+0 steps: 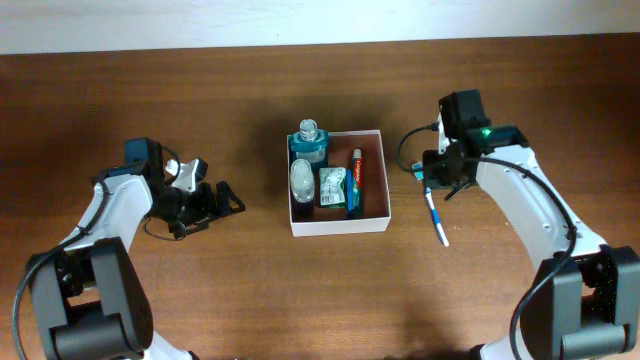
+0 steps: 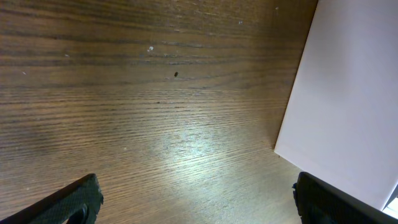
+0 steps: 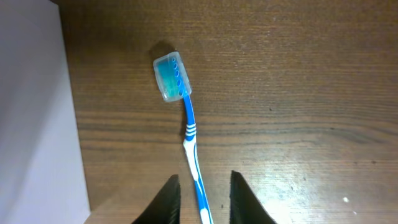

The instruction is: Pack container

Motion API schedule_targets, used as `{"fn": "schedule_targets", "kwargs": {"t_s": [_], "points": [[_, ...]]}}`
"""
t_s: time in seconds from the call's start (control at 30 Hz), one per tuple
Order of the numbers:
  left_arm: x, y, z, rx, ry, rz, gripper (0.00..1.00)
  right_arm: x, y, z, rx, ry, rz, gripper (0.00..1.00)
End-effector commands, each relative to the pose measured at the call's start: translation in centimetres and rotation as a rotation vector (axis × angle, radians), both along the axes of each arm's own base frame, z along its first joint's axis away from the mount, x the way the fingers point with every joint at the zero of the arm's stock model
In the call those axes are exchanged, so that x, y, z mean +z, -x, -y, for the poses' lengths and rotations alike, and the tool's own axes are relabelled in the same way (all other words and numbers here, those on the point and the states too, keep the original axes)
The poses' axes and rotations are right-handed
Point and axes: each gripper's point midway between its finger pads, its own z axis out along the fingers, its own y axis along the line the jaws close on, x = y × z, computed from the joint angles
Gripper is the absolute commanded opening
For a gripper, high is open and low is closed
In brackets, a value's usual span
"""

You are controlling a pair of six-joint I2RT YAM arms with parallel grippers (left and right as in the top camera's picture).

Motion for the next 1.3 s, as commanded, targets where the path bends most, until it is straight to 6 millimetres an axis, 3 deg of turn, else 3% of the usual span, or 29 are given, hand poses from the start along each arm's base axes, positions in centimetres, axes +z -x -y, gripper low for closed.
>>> {"fn": "schedule_targets", "kwargs": {"t_s": [0.0,0.37,0.87,1.27], "points": [[0.6,0.0,-0.1,-0.007,-0.001,0.026,0.99,-1.3,0.6,0.0,0.026,0.007,-0.012,0.24],[0.6,0.0,-0.1,-0.007,-0.001,0.026,0.99,-4.5,1.7,0.0,0.027,0.002,-0.014,0.36],[0.6,0.0,-0.1,-0.007,-0.001,0.026,0.99,-5.6,2.4,0.1,0.028,0.002,-0.032,0.38],[0.6,0.0,0.0,-0.007,-0.001,0.025,0.99,-7.9,2.5,-0.6,0.038,-0.035,-0.08,0.38]]}}
